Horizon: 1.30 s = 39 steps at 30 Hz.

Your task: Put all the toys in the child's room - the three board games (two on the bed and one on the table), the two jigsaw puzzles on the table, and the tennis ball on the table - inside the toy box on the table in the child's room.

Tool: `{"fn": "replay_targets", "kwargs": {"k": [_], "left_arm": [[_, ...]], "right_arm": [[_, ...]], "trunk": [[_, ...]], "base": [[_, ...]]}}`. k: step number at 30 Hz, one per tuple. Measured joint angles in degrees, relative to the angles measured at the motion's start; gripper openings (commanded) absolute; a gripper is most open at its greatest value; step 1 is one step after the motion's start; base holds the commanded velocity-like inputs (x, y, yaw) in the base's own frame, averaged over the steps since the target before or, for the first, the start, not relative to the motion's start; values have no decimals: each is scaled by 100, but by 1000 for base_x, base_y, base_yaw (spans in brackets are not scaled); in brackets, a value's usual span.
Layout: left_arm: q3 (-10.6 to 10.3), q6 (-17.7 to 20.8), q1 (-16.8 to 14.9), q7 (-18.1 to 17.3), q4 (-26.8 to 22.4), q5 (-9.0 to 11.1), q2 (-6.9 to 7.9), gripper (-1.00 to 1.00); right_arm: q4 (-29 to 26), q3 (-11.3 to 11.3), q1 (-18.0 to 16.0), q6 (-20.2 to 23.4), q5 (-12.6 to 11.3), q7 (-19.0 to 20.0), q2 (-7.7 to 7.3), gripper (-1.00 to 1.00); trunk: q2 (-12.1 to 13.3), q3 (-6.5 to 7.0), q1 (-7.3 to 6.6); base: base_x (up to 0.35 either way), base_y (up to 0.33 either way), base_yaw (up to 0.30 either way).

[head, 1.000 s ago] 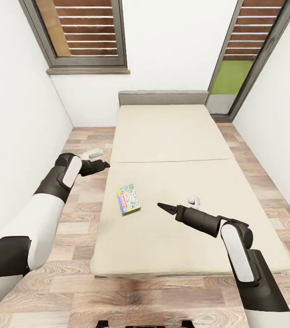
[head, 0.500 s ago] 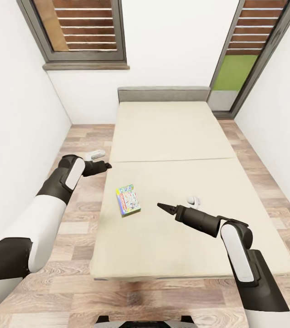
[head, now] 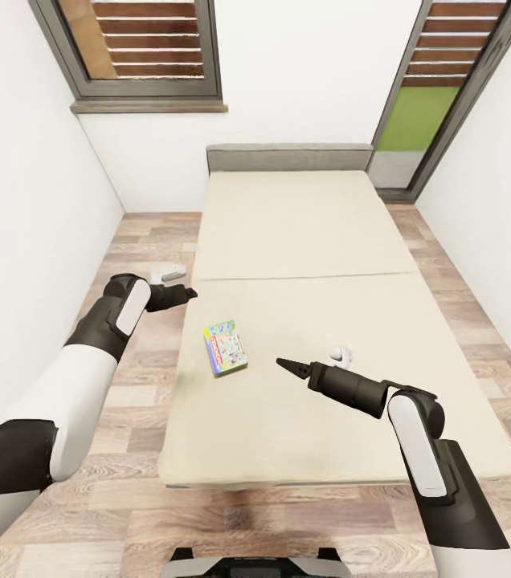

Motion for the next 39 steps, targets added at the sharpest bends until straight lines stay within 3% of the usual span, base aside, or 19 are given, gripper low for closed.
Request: {"fn": "replay_targets", "kwargs": {"k": [15,25,34,39], "left_arm": [[-59,-262,98,7,0,2,-14,100],[-93,-473,116,18,46,-20,-151,100],[-270,-953,117,26,403,-422,-310,100],[-316,-1082,117,26,437,-495,-449,100]], "right_arm": [[0,11,-1,0,-8,3,-5,100],[-2,29,0,3,-10,-7,1,100],[-8,39,-1,10,-11,-10,2,100],[-14,43,-1,18,-14,-11,4,100]], "trunk": [[0,-142,0],[0,-236,0],[0,-321,0],[0,-368,0]], "base": [[0,0,0],[0,0,0],[0,0,0],[0,0,0]]}}
